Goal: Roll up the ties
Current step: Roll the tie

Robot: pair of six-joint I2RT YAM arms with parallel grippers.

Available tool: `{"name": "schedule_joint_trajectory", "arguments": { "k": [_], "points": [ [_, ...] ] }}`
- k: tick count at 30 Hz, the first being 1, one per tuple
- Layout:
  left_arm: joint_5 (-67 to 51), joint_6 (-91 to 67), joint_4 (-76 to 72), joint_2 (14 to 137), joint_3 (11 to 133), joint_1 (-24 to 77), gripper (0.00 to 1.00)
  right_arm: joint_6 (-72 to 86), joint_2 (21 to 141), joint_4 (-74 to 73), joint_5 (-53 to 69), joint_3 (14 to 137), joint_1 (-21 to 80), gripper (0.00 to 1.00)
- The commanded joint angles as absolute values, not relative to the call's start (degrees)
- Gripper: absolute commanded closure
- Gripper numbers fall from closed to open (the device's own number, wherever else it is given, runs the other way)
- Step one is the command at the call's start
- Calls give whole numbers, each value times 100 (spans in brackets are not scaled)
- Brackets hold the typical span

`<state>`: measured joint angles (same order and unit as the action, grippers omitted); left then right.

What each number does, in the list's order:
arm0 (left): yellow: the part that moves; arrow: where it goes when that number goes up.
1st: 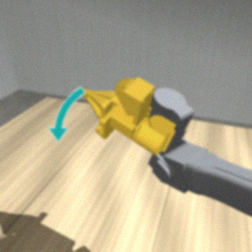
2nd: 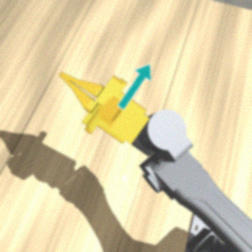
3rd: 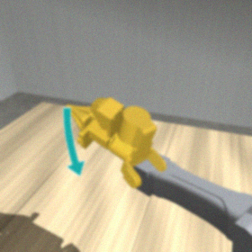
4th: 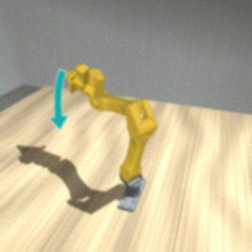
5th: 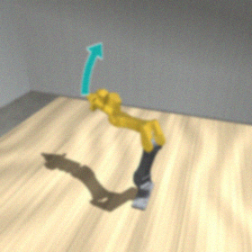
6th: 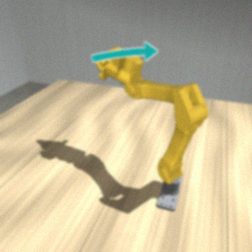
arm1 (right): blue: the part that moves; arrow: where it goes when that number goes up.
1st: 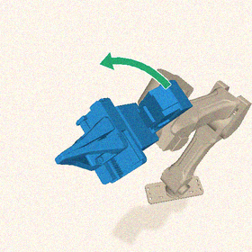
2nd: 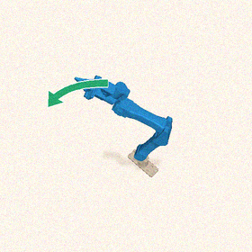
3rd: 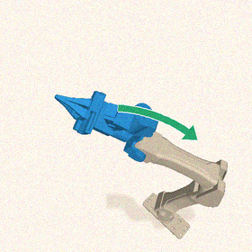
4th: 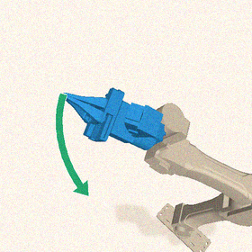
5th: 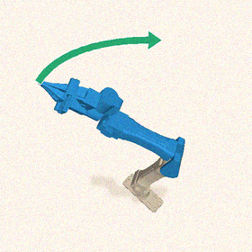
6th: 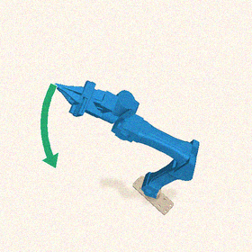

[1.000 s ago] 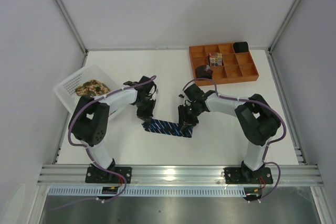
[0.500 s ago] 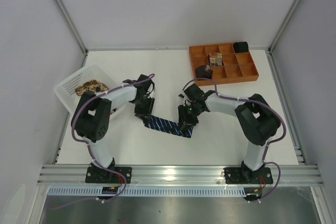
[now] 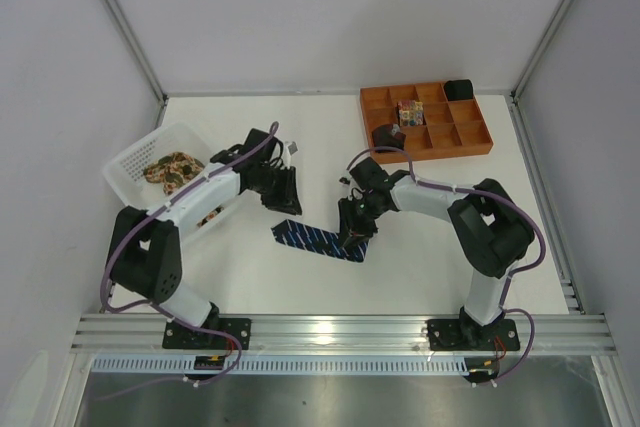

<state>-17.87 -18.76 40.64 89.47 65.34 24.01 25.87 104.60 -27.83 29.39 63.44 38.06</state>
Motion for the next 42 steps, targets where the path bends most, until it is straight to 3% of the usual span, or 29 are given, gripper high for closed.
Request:
{"name": "schedule_joint_trajectory", "arguments": {
  "k": [1,4,12,21,26,32,42],
  "points": [
    [-3670,-2424,3306,9105,6223,2460,76,2540,10380,-2839,2892,6574,3797,69],
    [-4095,-2697,2936,9342,6117,2697,80,2610,10371,-2795,2944,6574,3797,68],
    [-4473,-3138,2636,9720,6275,2961,80,2830,9844,-3076,2681,6618,3709,68],
    [-4650,-3226,2470,10169,6433,3349,80,3182,8974,-3612,2478,6311,3156,59],
    [-4632,-3094,2540,10520,6653,3357,80,3436,8692,-3095,2917,5573,2848,44],
    [-4579,-3015,2531,10784,6750,3357,80,3673,8736,-2348,3137,4966,2795,36],
    [-4412,-2839,2470,10978,6610,3349,80,4025,9149,-1600,3551,4465,2742,35]
  ]
}}
